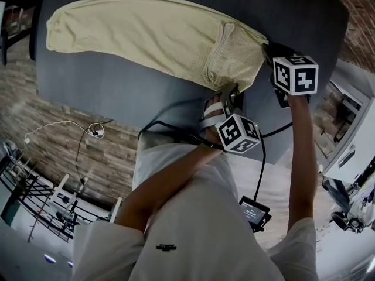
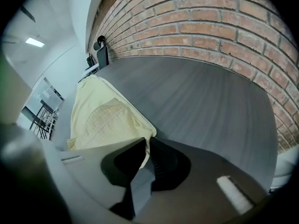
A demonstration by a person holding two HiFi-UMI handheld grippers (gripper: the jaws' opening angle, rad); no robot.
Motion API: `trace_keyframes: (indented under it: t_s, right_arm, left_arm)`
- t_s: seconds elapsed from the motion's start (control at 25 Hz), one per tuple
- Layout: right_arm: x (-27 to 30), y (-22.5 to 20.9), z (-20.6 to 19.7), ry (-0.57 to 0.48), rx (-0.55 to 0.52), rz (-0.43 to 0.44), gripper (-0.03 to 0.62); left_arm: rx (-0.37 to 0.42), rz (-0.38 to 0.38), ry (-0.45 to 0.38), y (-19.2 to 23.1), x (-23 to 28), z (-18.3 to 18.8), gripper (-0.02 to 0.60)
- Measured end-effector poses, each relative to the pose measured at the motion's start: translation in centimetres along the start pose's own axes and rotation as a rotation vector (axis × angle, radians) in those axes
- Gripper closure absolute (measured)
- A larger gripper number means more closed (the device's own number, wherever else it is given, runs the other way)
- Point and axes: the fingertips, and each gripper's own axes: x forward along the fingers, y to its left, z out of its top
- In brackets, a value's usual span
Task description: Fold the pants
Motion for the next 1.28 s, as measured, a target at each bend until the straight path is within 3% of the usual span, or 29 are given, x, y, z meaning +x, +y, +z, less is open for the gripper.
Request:
trace_keyframes:
  t_s: [0.16, 0.36, 0.6, 1.28]
  right_arm:
    - [-1.7, 0.0, -0.3, -0.017, -0.019, -0.019, 0.56]
    - [-3.8, -0.3, -0.7, -0.031, -0.02, -0.046, 0.56]
    - [-6.2, 0.0, -0.4, -0.059, -0.017, -0.077, 0.56]
    - [-8.5, 4.2, 4.8, -0.116, -0.028, -0.109, 0.562]
  left_arm:
    - [-0.036, -0.046, -0.028, -0.8, -1.0, 0.6, 0.525]
    - [-0.041, -0.109, -0.077, -2.6, -2.6, 1.6, 0.532]
    - [-0.103, -0.176, -0.134, -2.8, -4.9, 2.8, 0.532]
    - [-0.269, -0.224, -0.266, 3.7, -10.2, 3.8, 0.532]
